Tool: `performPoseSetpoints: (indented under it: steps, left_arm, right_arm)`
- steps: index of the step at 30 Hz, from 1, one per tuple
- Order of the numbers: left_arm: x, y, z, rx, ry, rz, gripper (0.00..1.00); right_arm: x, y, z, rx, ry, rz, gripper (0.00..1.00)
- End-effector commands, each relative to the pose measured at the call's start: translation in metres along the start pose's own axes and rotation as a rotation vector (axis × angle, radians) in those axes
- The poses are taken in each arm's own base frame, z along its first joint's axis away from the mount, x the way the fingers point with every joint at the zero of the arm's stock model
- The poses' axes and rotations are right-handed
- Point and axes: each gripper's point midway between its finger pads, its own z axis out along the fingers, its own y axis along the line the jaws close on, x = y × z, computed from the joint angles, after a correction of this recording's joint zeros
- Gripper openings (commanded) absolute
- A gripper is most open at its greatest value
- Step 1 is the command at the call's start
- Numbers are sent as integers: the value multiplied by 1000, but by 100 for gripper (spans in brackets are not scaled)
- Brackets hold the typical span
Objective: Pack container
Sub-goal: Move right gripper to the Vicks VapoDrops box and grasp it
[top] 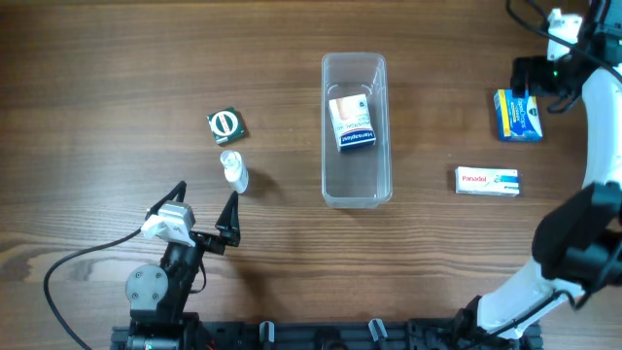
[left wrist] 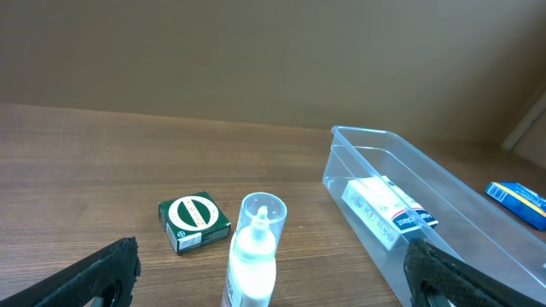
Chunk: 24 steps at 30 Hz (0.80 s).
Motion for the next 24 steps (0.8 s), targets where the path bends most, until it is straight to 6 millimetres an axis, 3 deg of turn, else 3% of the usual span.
performPoseSetpoints:
  steps: [1, 10, 16, 24]
  left_arm:
    - [2, 1, 0, 0, 3, 18, 100]
    - [2, 1, 0, 0, 2, 19, 100]
    - [2, 1, 0, 0, 2, 19, 100]
    - [2, 1, 0, 0, 3, 18, 100]
  right_arm:
    - [10, -4, 27, -41, 37, -28, 100]
    - [39, 0, 89, -79, 164, -17, 100]
    - [53, -11, 102, -84, 196, 17, 100]
    - [61, -9, 113, -137, 171, 28, 100]
